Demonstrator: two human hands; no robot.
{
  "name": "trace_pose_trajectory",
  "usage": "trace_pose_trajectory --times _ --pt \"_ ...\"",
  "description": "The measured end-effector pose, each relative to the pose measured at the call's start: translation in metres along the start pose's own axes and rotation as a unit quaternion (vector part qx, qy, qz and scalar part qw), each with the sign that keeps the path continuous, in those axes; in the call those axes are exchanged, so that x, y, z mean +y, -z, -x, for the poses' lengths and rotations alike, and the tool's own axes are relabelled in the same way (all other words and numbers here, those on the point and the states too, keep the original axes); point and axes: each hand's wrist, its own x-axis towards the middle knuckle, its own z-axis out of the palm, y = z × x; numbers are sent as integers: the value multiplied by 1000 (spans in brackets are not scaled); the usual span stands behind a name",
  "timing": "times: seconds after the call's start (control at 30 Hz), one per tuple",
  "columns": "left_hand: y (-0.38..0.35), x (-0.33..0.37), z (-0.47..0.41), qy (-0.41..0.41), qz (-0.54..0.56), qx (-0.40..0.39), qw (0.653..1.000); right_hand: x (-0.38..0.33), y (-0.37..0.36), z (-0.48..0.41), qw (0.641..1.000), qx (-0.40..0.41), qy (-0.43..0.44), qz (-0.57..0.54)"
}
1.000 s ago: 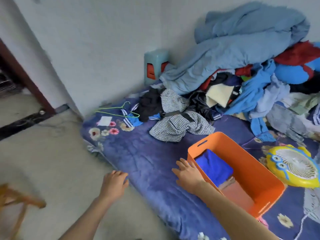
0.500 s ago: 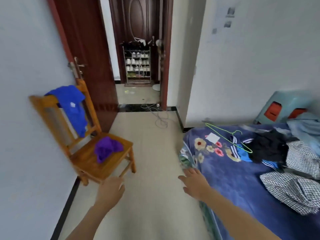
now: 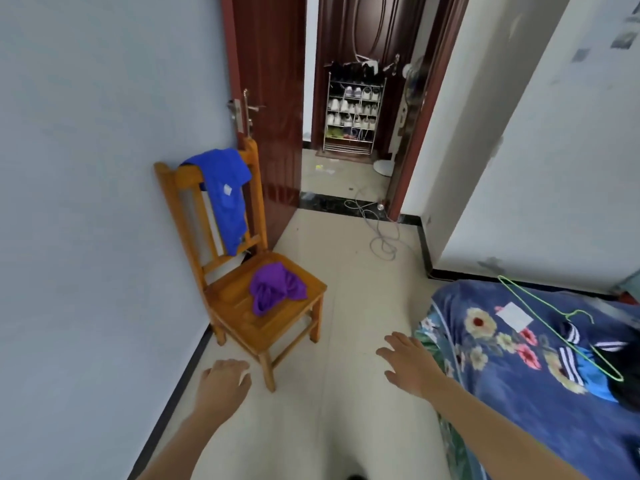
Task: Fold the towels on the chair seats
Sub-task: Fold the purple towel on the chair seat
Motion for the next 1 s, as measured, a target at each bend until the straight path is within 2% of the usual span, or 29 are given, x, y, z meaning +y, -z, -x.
trace_pose_trajectory --times 0.17,0.3,0.53,0.87,1.0 --pt "17 19 -62 15 -1 17 1000 35 13 -63 1000 8 24 -5" --pt "32 47 -116 46 -48 6 998 69 30 -122 998 29 53 2" --pt "27 80 -170 128 38 4 991 89 60 -220 991 21 133 -6" --pt "1 -5 -236 293 68 7 954 47 68 -359 974 -29 226 -1" --pt "-4 -27 -288 318 130 -12 939 37 86 -418 970 -55 237 22"
